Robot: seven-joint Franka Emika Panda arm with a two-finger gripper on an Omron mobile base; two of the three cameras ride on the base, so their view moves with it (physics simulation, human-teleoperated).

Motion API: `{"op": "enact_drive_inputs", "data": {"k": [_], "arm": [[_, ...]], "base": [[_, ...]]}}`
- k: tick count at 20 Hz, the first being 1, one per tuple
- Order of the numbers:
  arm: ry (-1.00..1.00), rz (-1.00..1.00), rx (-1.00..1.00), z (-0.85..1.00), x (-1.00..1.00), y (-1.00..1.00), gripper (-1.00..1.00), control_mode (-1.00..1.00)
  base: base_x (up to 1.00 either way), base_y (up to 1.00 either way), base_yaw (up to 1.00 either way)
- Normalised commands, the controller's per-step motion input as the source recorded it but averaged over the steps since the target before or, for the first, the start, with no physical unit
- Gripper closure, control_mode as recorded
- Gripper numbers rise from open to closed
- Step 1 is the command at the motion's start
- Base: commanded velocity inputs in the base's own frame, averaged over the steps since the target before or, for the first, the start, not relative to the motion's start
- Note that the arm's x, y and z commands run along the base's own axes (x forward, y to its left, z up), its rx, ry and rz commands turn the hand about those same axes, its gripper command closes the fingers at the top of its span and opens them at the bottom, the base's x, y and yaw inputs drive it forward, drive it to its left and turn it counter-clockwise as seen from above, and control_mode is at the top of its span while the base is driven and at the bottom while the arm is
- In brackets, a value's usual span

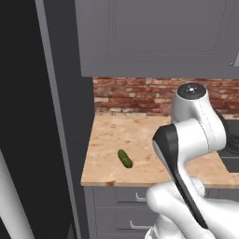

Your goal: Place the beer on the top shelf of the fridge to keep it out of children's reach, and place the cucumbers on lower shelves for easy access.

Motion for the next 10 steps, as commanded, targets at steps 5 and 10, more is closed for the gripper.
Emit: {"op": "enact_drive_inputs", "data": {"k": [5, 10], "arm": [[-0.07, -0.22, 0.13, -0.29, 0.01, 0.09, -1.0, -1.0], [-0.02, -0.18, 0.37, -0.27, 0.12, 0.0, -1.0, -1.0]], "base": [[0.0, 0.0, 0.0], [0.0, 0.0, 0.0]]}}
